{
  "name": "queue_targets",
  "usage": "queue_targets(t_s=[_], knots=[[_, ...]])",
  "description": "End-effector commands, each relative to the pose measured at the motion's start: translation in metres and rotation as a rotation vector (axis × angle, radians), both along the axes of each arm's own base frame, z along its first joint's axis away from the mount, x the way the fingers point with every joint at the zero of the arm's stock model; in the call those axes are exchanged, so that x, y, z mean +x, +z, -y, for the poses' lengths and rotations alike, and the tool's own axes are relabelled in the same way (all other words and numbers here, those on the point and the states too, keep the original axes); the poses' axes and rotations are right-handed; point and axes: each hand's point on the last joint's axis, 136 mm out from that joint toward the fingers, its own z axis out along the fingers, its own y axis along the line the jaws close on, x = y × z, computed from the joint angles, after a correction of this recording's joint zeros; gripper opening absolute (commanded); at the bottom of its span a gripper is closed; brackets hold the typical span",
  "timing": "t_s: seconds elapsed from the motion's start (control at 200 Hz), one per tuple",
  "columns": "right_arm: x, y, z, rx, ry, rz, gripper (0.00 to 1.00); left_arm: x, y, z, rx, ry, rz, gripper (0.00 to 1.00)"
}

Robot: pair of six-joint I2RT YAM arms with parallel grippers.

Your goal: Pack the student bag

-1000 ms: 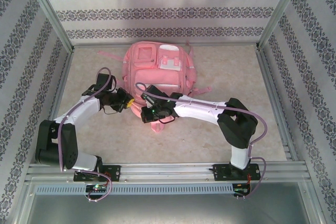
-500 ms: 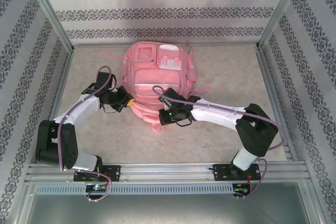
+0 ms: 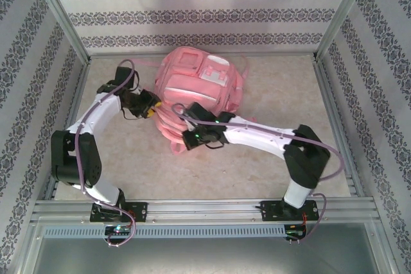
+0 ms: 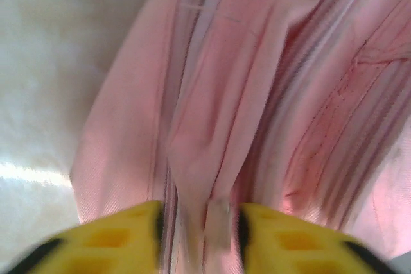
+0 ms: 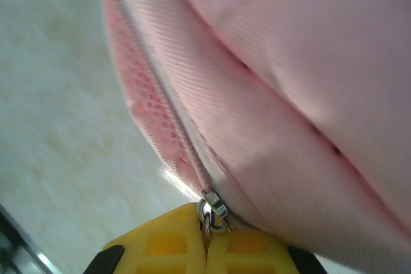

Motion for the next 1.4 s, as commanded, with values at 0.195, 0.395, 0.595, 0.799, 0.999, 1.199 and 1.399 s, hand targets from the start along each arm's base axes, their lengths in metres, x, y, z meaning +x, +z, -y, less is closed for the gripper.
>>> queue_targets(t_s=[0.195, 0.395, 0.595, 0.799, 0.999, 1.199, 1.399], knots=[[0.014, 0.025, -0.076, 0.152, -0.025, -0.103, 0.00, -0.057, 0.021, -0.023, 0.014, 0.069, -0.017, 0.54], [0.013, 0.010, -0.070, 0.167, -0.082, -0.161, 0.00, -0.087, -0.016, -0.009, -0.090, 0.108, -0.053, 0.46], [0.010, 0.005, -0.068, 0.177, -0.094, -0.181, 0.00, -0.080, -0.026, 0.003, -0.091, 0.075, -0.059, 0.47], [0.011, 0.000, -0.066, 0.172, -0.103, -0.193, 0.00, -0.075, -0.045, 0.019, -0.047, -0.005, -0.110, 0.43], [0.014, -0.002, -0.060, 0.172, -0.119, -0.202, 0.00, -0.085, -0.058, 0.017, -0.022, -0.014, -0.130, 0.35], [0.014, -0.003, -0.057, 0.174, -0.120, -0.211, 0.00, -0.093, -0.071, 0.015, 0.000, -0.027, -0.152, 0.29], [0.010, -0.007, -0.055, 0.167, -0.113, -0.223, 0.00, -0.090, -0.082, 0.012, 0.030, -0.049, -0.165, 0.36]])
